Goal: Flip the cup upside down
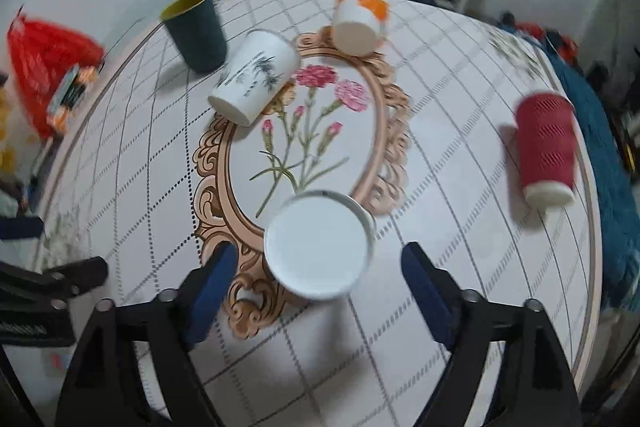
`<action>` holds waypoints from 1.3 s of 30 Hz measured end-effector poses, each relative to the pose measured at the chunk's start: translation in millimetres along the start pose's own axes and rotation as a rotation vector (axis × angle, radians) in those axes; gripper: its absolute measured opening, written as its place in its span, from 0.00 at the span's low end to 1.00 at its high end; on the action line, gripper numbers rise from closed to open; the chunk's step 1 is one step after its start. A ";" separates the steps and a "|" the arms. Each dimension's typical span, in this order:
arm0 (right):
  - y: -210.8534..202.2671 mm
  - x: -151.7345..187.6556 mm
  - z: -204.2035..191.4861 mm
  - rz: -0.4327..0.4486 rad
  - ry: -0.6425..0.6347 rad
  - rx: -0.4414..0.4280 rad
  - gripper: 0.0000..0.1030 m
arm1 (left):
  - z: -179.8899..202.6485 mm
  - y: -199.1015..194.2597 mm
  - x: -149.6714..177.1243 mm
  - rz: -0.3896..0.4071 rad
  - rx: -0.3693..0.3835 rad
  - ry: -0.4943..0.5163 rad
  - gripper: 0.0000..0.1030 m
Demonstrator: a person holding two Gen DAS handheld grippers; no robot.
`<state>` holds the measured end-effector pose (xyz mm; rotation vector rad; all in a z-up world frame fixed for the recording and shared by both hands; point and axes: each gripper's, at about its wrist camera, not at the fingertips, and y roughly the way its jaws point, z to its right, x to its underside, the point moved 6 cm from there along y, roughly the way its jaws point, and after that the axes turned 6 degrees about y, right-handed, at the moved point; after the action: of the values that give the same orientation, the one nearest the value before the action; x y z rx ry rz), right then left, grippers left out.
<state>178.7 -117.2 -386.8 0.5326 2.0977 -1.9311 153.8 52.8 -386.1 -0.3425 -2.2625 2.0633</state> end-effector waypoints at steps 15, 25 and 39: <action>-129.2 28.4 49.9 0.032 0.181 0.157 0.95 | 27.4 -95.5 5.6 0.204 0.012 0.015 0.99; -204.0 39.0 65.8 0.083 0.165 0.142 0.95 | 38.9 -171.9 33.8 0.319 0.006 -0.005 0.99; -338.5 69.9 65.7 0.200 0.137 0.105 0.95 | 49.3 -259.1 88.5 0.425 0.008 -0.017 0.99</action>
<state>-31.4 -195.5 -115.7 0.8849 1.9418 -1.9456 26.4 2.2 -144.0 -0.8767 -2.3513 2.2597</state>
